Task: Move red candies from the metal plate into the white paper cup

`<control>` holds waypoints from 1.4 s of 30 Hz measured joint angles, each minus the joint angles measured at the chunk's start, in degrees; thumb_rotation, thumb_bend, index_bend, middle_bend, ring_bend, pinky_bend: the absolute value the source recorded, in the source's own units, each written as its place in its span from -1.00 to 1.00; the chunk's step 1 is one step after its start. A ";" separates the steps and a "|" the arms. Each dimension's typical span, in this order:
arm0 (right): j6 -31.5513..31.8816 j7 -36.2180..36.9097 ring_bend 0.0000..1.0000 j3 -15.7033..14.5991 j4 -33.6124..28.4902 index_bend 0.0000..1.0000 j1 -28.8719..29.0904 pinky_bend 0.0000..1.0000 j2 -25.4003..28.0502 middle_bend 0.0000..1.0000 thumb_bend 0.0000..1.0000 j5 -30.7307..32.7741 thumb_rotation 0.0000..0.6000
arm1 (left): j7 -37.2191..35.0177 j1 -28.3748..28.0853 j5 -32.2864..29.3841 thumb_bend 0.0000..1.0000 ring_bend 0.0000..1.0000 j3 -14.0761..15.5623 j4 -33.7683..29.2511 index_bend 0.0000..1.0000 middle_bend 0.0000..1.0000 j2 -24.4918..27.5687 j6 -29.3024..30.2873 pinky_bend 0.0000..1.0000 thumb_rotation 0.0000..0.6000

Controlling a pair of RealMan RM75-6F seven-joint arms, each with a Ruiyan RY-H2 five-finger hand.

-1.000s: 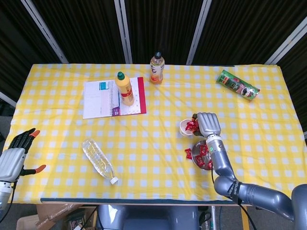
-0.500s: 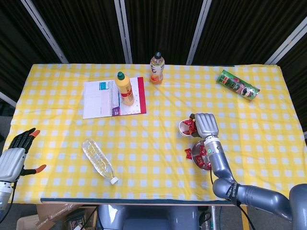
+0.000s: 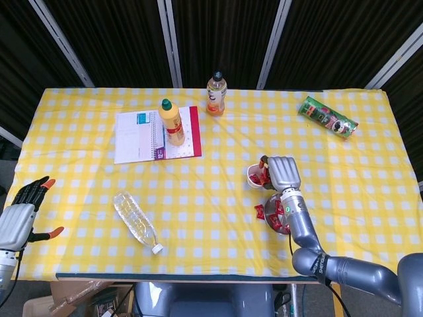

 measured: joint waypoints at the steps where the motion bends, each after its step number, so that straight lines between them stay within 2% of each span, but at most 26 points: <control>1: 0.04 -0.02 0.72 -0.01 0.11 -0.21 0.06 0.92 -0.13 0.59 -0.29 -0.07 1.00 | -0.06 0.02 0.01 -0.95 -1.00 0.01 0.08 -1.00 -1.00 -0.01 0.02 -1.00 1.00; 21: 0.62 -4.35 0.72 1.64 2.26 -0.26 3.80 0.92 -2.74 0.59 -0.31 1.26 1.00 | -0.69 -0.08 -0.23 -0.95 -1.00 -0.02 0.22 -1.00 -1.00 0.10 -0.27 -1.00 1.00; 28: 1.22 -5.18 0.72 1.60 2.31 -0.39 3.96 0.92 -2.76 0.59 -0.54 1.70 1.00 | -0.84 -0.06 -0.16 -0.95 -1.00 0.04 0.27 -1.00 -1.00 0.16 -0.28 -1.00 1.00; 37: 3.10 -6.09 0.72 1.39 -0.58 -0.41 3.63 0.92 -1.61 0.59 -0.59 1.07 1.00 | -0.53 -0.05 -0.27 -0.95 -1.00 -0.02 0.14 -1.00 -1.00 0.09 -0.15 -1.00 1.00; 42: 5.50 -6.16 0.72 0.87 -4.91 -0.41 2.49 0.92 0.14 0.59 -0.59 -0.77 1.00 | -0.85 0.04 -0.15 -0.95 -1.00 0.01 0.21 -1.00 -1.00 0.12 -0.02 -1.00 1.00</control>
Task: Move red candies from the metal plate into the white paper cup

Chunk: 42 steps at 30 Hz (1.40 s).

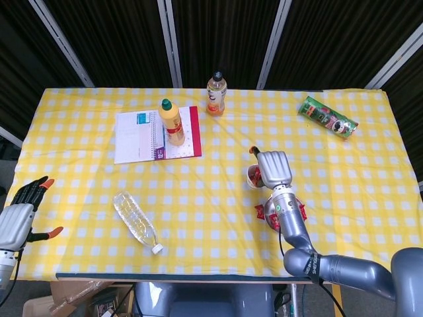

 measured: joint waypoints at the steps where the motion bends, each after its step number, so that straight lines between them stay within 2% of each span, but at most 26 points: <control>1: 0.60 -0.04 0.71 -0.24 -1.13 -0.41 -0.35 0.92 0.50 0.59 -0.59 -0.53 1.00 | -0.01 0.01 0.06 -0.95 -1.00 0.01 -0.03 -1.00 -1.00 0.02 0.03 -1.00 1.00; 5: 3.88 -0.26 0.71 -1.97 -7.17 -0.43 -2.65 0.92 3.33 0.59 -0.59 -3.17 1.00 | -0.16 0.10 0.09 -0.95 -1.00 0.06 -0.08 -1.00 -1.00 0.09 0.14 -1.00 1.00; 8: 6.75 -0.50 0.70 -4.53 -12.29 -0.43 -5.48 0.92 6.07 0.59 -0.59 -5.21 1.00 | -0.34 0.19 0.27 -0.95 -1.00 0.05 -0.16 -1.00 -1.00 0.12 0.44 -1.00 1.00; 9: 8.16 -0.59 0.70 -6.30 -14.29 -0.43 -7.16 0.92 7.35 0.59 -0.59 -6.31 1.00 | -0.31 0.22 0.38 -0.95 -1.00 0.05 -0.20 -1.00 -1.00 0.10 0.56 -1.00 1.00; 14: 11.37 0.27 0.70 -11.64 -16.70 -0.45 -12.37 0.92 9.26 0.59 -0.59 -9.66 1.00 | -0.25 0.42 1.09 -0.95 -1.00 0.13 -0.16 -1.00 -1.00 -0.05 1.31 -1.00 1.00; 18: 11.89 2.33 0.69 -13.81 -15.52 -0.47 -15.07 0.92 8.86 0.59 -0.59 -10.33 1.00 | -0.06 0.59 1.84 -0.95 -1.00 0.17 0.07 -1.00 -1.00 -0.38 2.12 -1.00 1.00; 24: 11.08 3.71 0.69 -15.27 -12.00 -0.47 -17.29 0.92 7.01 0.59 -0.59 -10.19 1.00 | 0.56 0.73 2.18 -0.95 -1.00 0.15 0.48 -1.00 -1.00 -0.84 2.72 -1.00 1.00; 35: 7.78 5.33 0.69 -15.61 -7.38 -0.49 -19.26 0.92 4.83 0.59 -0.59 -9.30 1.00 | 0.96 0.78 2.03 -0.93 -1.00 0.07 0.72 -1.00 -1.00 -1.12 2.81 -1.00 1.00; 42: 6.12 5.99 0.69 -15.19 -5.07 -0.79 -19.94 0.92 3.47 0.59 -0.59 -9.64 1.00 | 0.97 0.79 2.03 -0.93 -1.00 0.06 0.58 -1.00 -1.00 -1.11 2.84 -1.00 1.00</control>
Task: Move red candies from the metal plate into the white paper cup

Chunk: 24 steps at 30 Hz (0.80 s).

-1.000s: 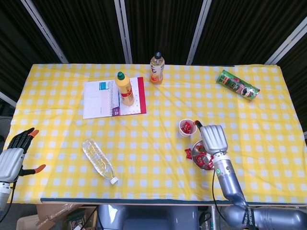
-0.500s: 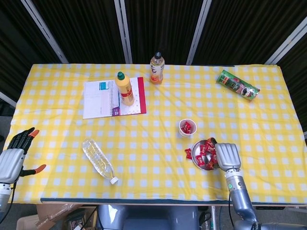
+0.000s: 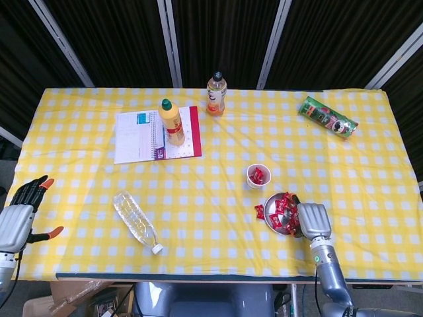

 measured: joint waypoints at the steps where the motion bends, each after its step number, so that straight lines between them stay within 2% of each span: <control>1: -0.19 0.16 0.69 0.13 0.18 -0.81 -0.08 0.92 -0.14 0.59 -0.59 -0.13 1.00 | 0.02 -0.01 -0.03 -0.93 -1.00 0.00 0.01 -1.00 -1.00 0.01 -0.05 -1.00 1.00; 6: -0.88 0.21 0.69 0.72 0.89 -0.79 -0.29 0.92 -0.46 0.59 -0.59 -0.50 1.00 | 0.11 -0.05 -0.18 -0.93 -1.00 -0.03 0.00 -1.00 -1.00 -0.01 -0.16 -1.00 1.00; 15: -2.79 -0.36 0.69 1.58 2.86 -0.53 -0.46 0.92 -1.05 0.59 -0.59 0.83 1.00 | 0.14 -0.03 -0.30 -0.93 -1.00 -0.01 0.05 -1.00 -1.00 0.00 -0.26 -1.00 1.00; 24: -4.06 0.09 0.69 2.15 4.08 -0.51 -0.82 0.92 -1.81 0.59 -0.59 0.40 1.00 | 0.47 -0.11 -0.54 -0.93 -1.00 -0.06 -0.33 -1.00 -1.00 0.00 -0.47 -1.00 1.00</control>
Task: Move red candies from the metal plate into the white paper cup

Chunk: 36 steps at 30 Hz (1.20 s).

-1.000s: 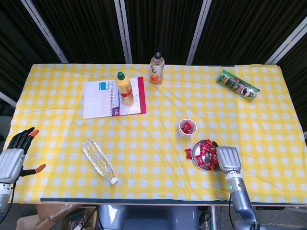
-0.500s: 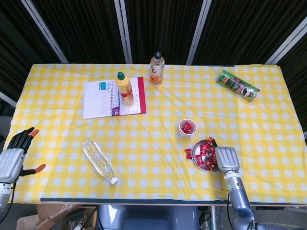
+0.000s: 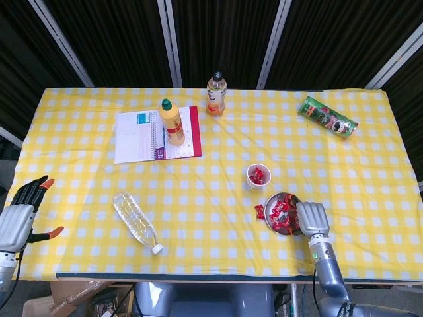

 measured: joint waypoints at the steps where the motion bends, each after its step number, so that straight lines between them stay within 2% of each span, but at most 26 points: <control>1: -0.10 -0.02 0.69 0.04 0.05 -0.49 -0.03 0.92 -0.05 0.59 -0.59 -0.04 1.00 | -0.01 0.01 0.00 -0.93 -1.00 0.00 0.00 -1.00 -1.00 0.01 0.01 -1.00 1.00; 6: -0.48 0.17 0.69 0.32 0.50 -0.20 -0.15 0.92 -0.43 0.59 -0.55 -0.53 1.00 | -0.02 0.02 -0.02 -0.93 -1.00 -0.03 -0.05 -1.00 -1.00 0.02 0.04 -1.00 1.00; 8: -0.56 0.38 0.69 0.41 0.70 -0.05 -0.23 0.92 -0.58 0.59 -0.45 -0.77 1.00 | -0.09 0.03 -0.05 -0.93 -1.00 -0.02 -0.01 -1.00 -1.00 0.02 0.03 -1.00 1.00; 13: -0.91 0.75 0.69 0.62 1.26 0.10 -0.39 0.92 -0.90 0.59 -0.31 -1.37 1.00 | 0.00 -0.01 0.00 -0.93 -1.00 -0.01 -0.13 -1.00 -1.00 0.05 -0.03 -1.00 1.00; 17: -1.50 0.52 0.69 0.88 1.71 0.26 -0.30 0.92 -1.14 0.59 -0.08 -1.04 1.00 | -0.12 0.02 -0.01 -0.93 -1.00 0.01 -0.04 -1.00 -1.00 0.09 -0.02 -1.00 1.00; 23: -2.63 0.64 0.71 1.47 2.61 0.32 0.05 0.92 -1.50 0.59 0.15 -0.79 1.00 | -0.25 0.03 0.03 -0.93 -1.00 0.07 0.07 -1.00 -1.00 0.10 -0.09 -1.00 1.00; 29: -2.23 0.55 0.71 2.06 1.35 0.33 0.31 0.92 -0.60 0.59 0.19 -2.07 1.00 | -0.26 -0.02 -0.07 -0.93 -1.00 0.02 -0.06 -1.00 -1.00 0.13 -0.18 -1.00 1.00; 36: -0.04 -1.53 0.71 3.54 -4.11 0.33 0.81 0.92 2.81 0.59 0.20 -3.24 1.00 | -0.52 -0.07 -0.20 -0.93 -1.00 0.00 -0.20 -1.00 -1.00 0.25 -0.37 -1.00 1.00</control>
